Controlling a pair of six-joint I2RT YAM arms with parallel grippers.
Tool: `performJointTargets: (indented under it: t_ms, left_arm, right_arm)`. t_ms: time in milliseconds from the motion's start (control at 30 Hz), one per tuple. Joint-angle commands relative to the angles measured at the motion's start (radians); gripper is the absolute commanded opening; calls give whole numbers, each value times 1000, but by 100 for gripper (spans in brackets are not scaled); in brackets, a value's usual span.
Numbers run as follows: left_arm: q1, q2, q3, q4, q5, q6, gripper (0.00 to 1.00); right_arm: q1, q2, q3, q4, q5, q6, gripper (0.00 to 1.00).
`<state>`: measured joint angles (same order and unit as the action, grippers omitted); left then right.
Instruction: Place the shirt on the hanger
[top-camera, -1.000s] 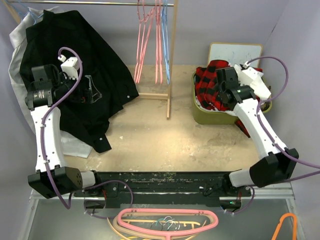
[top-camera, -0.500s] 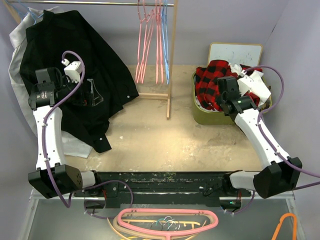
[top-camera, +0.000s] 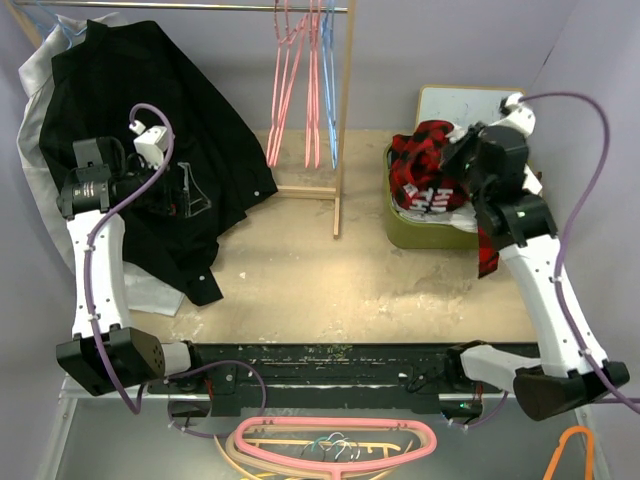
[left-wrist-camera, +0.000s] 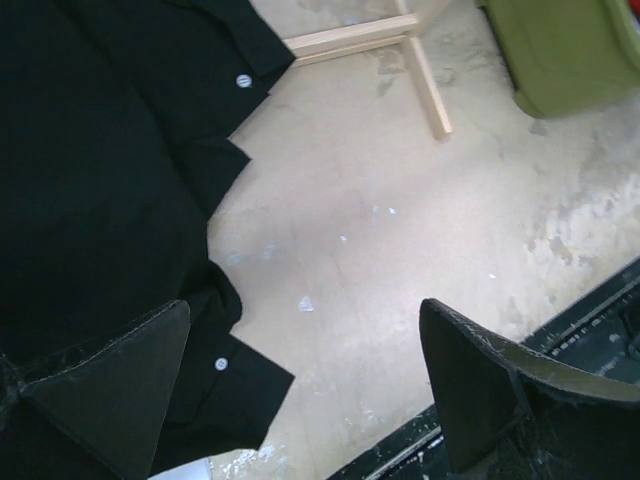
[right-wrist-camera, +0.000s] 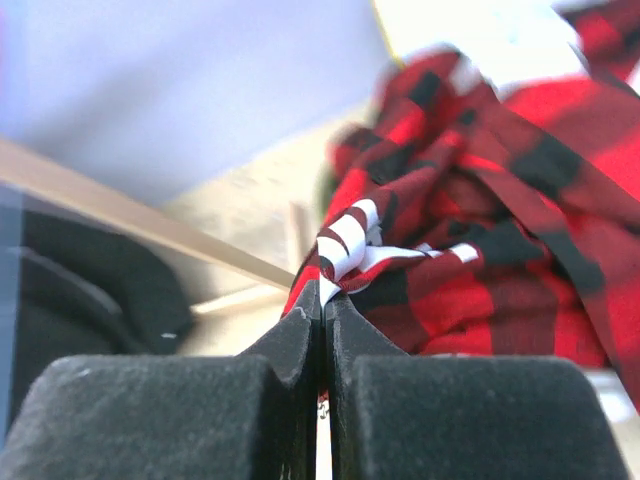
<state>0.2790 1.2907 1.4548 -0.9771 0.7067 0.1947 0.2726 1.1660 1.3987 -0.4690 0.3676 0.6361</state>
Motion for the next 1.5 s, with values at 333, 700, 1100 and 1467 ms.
performJointTargets:
  t_ms: [333, 700, 1100, 1467]
  left_arm:
    - [-10, 36, 276, -506, 563, 537, 99]
    - [-3, -2, 274, -521, 533, 550, 99]
    - [3, -37, 253, -375, 317, 404, 99]
    - [-14, -25, 141, -322, 262, 388, 99]
  right_arm:
    - [107, -120, 151, 517, -1066, -118, 0]
    - [527, -1, -94, 868, -1151, -183, 0]
    - [453, 236, -2, 1033, -861, -37, 0]
    - [406, 110, -435, 932, -630, -109, 0]
